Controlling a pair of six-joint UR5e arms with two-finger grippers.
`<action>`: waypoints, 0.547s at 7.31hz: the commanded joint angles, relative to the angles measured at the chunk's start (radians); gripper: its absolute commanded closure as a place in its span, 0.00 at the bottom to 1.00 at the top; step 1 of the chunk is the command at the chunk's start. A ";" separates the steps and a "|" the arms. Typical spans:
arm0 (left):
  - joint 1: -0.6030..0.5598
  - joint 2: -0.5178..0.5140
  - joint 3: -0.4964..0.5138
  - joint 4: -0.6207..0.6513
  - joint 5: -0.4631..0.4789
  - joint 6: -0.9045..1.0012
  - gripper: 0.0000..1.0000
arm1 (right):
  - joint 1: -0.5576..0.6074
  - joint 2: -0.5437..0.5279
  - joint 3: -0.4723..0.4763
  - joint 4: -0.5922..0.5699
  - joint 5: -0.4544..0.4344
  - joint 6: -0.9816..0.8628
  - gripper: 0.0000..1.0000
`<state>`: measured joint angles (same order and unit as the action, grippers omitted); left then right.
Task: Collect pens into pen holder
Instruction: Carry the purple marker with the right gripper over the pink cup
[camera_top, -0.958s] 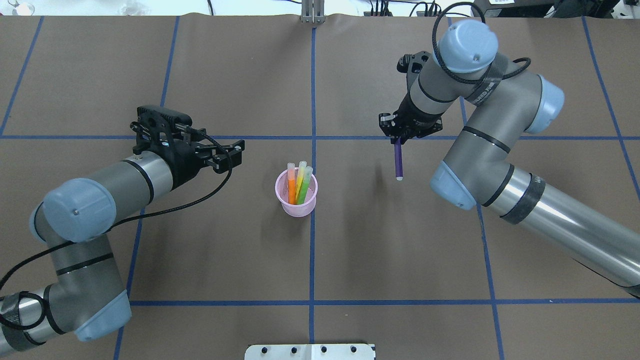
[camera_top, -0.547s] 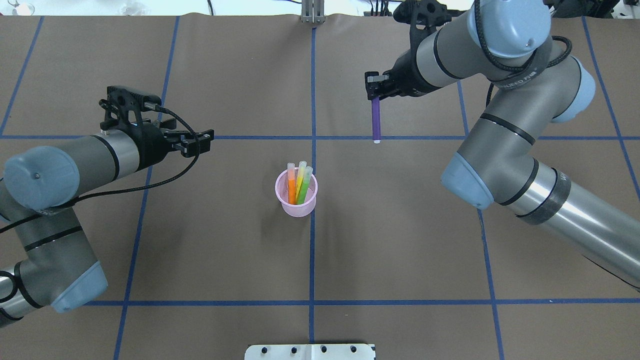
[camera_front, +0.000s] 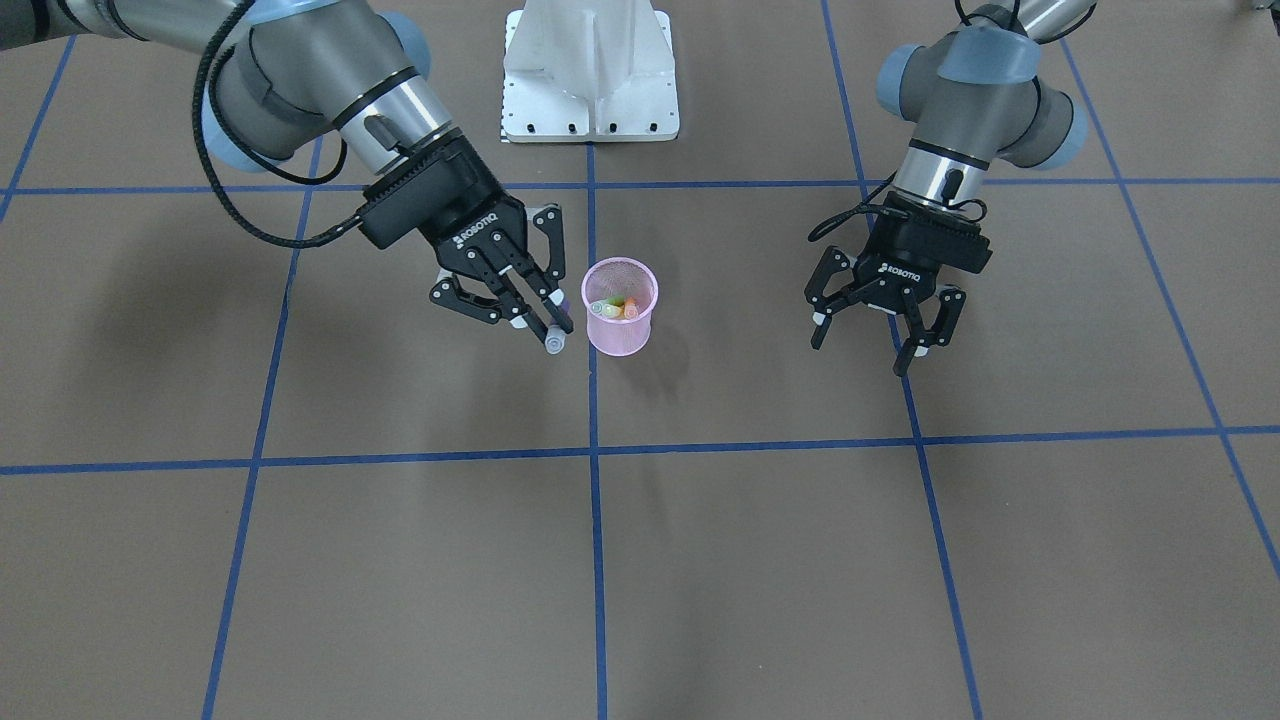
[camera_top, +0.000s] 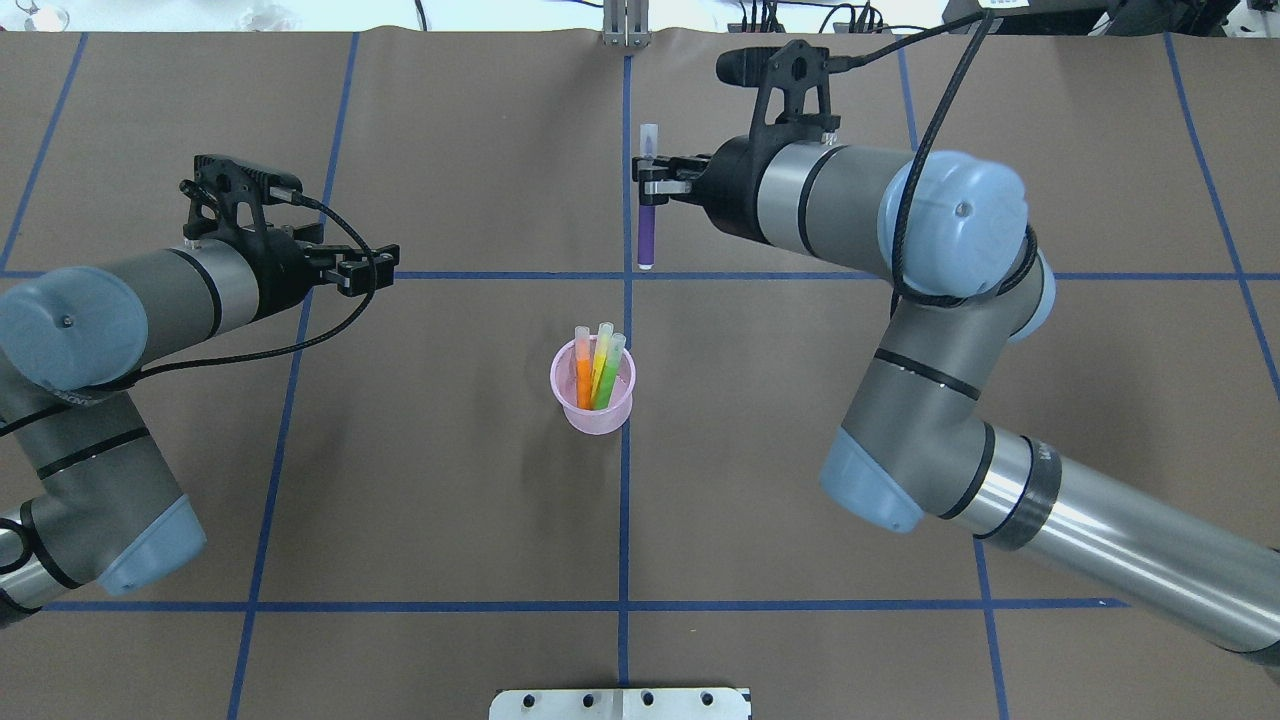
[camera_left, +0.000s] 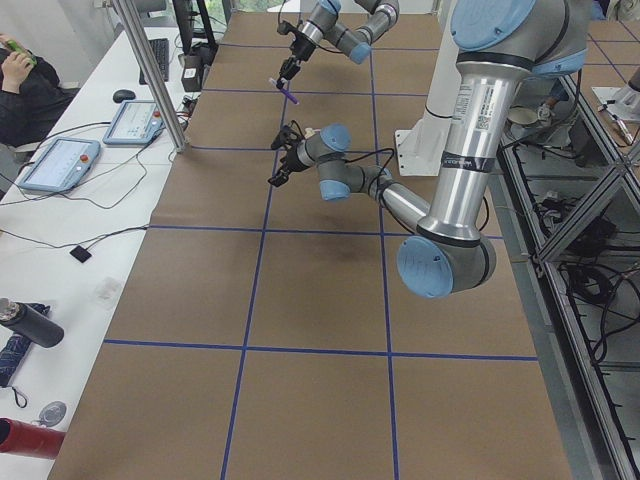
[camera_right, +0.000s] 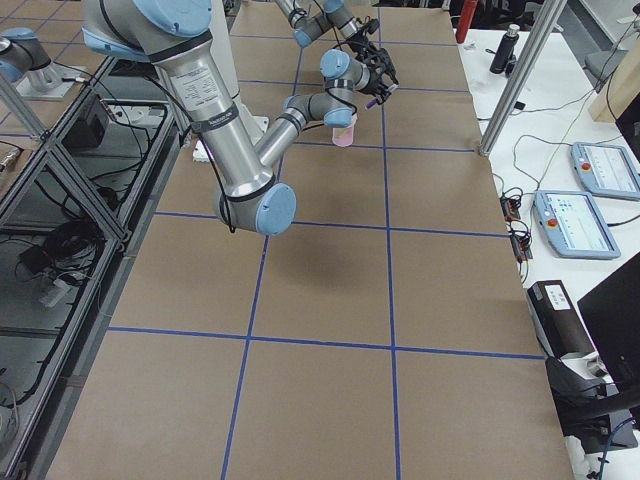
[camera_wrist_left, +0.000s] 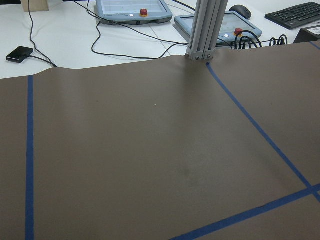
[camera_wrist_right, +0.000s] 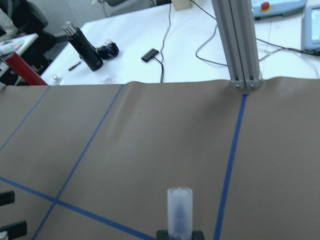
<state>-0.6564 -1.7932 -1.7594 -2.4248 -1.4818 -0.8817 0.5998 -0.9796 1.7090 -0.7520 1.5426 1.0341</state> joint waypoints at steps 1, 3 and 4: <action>-0.003 0.000 0.037 0.000 0.002 0.000 0.01 | -0.061 0.001 -0.026 0.069 -0.042 -0.075 1.00; -0.003 -0.008 0.067 -0.002 0.006 -0.005 0.01 | -0.118 0.001 -0.044 0.069 -0.052 -0.143 1.00; -0.003 -0.008 0.070 -0.002 0.006 -0.003 0.01 | -0.138 -0.001 -0.046 0.069 -0.053 -0.143 1.00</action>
<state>-0.6592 -1.7996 -1.6980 -2.4262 -1.4764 -0.8859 0.4898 -0.9793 1.6701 -0.6836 1.4924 0.9034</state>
